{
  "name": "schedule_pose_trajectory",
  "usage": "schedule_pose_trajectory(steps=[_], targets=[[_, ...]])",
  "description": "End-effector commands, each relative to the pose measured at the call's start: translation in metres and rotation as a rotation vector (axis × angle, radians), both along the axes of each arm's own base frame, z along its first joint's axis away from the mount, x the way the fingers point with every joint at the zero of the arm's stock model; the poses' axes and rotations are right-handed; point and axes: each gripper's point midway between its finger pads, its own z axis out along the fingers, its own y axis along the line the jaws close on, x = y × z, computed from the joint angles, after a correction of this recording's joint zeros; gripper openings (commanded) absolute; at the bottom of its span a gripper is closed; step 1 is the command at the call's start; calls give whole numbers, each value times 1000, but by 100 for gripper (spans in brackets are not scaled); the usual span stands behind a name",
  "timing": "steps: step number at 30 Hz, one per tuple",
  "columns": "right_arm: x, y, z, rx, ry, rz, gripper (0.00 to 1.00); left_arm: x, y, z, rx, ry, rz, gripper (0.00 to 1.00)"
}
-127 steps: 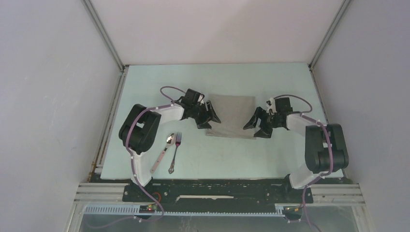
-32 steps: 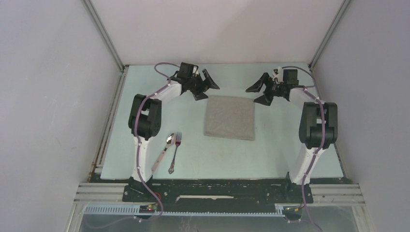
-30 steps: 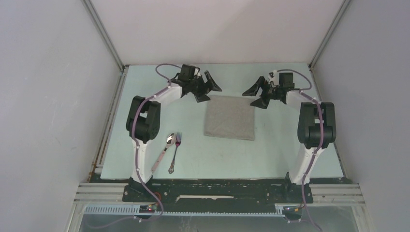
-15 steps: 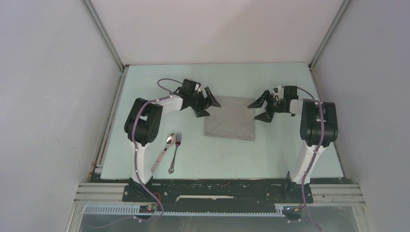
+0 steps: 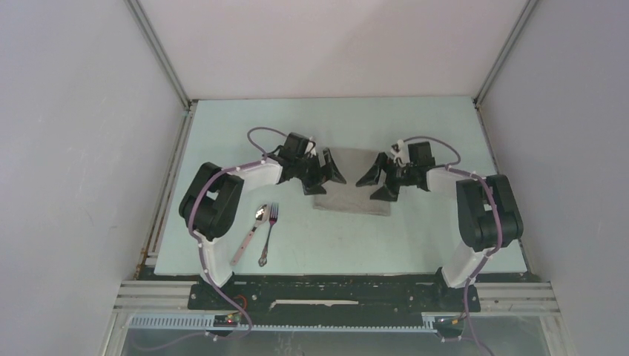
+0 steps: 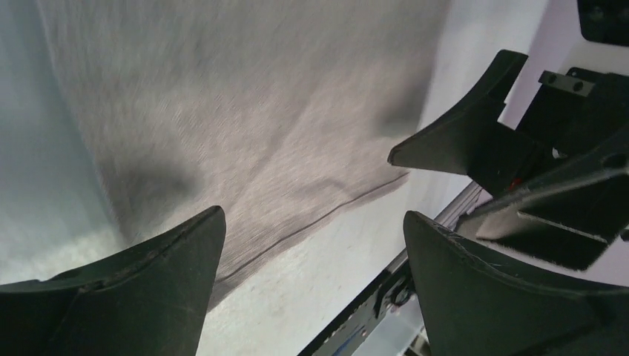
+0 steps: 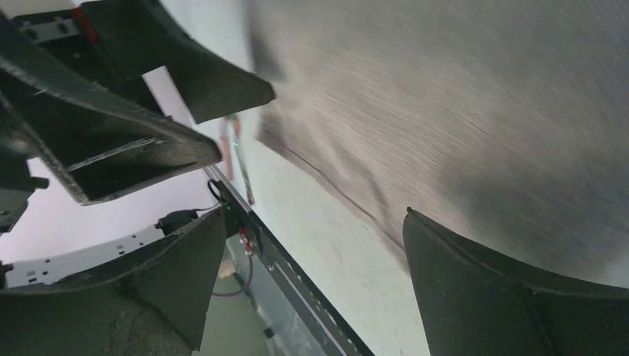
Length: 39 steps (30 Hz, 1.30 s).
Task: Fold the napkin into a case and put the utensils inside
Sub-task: Smooth out the square-folded napkin at the center of the board, then rotate the square-folded napkin at the center of the board.
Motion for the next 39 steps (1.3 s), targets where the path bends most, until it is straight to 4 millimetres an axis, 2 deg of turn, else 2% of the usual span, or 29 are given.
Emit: schedule_pose_trajectory(steps=[1, 3, 5, 7, 11, 13, 16, 20, 24, 26, 30, 34, 39], targets=[[-22, -7, -38, 42, 108, -36, 96, -23, 6, -33, -2, 88, -9, 96], [-31, -16, -48, 31, 137, -53, 96, -28, 12, -41, -8, 113, 0, 93], [-41, -29, -55, 13, 163, -74, 95, -27, 21, -40, -3, 103, 25, 94], [-49, -44, -58, -17, 183, -102, 95, -29, 32, -43, 37, 97, 40, 95], [-61, -75, -56, -87, 203, -176, 95, -34, 38, -45, 63, 99, 27, 95], [-67, -81, -48, -131, 179, -180, 96, -35, 39, -37, 78, 72, 6, 95], [-76, -88, -33, -201, 144, -194, 96, -36, 37, -9, 82, 12, -33, 95], [-86, -88, -36, -244, 153, -191, 94, -45, 29, 46, 20, -94, -83, 95], [-81, -76, -42, -223, 165, -188, 80, -57, 40, 76, 36, -173, -98, 96], [-82, -67, -50, -232, 177, -159, 73, -66, 48, 85, 52, -196, -106, 96], [-84, -60, -67, -239, 222, -139, 59, -83, 60, 99, 57, -234, -107, 96], [-81, -60, -76, -253, 239, -153, 56, -91, 65, 105, 51, -253, -98, 96], [-81, -63, -79, -264, 257, -168, 53, -91, 65, 110, 41, -261, -98, 96]])
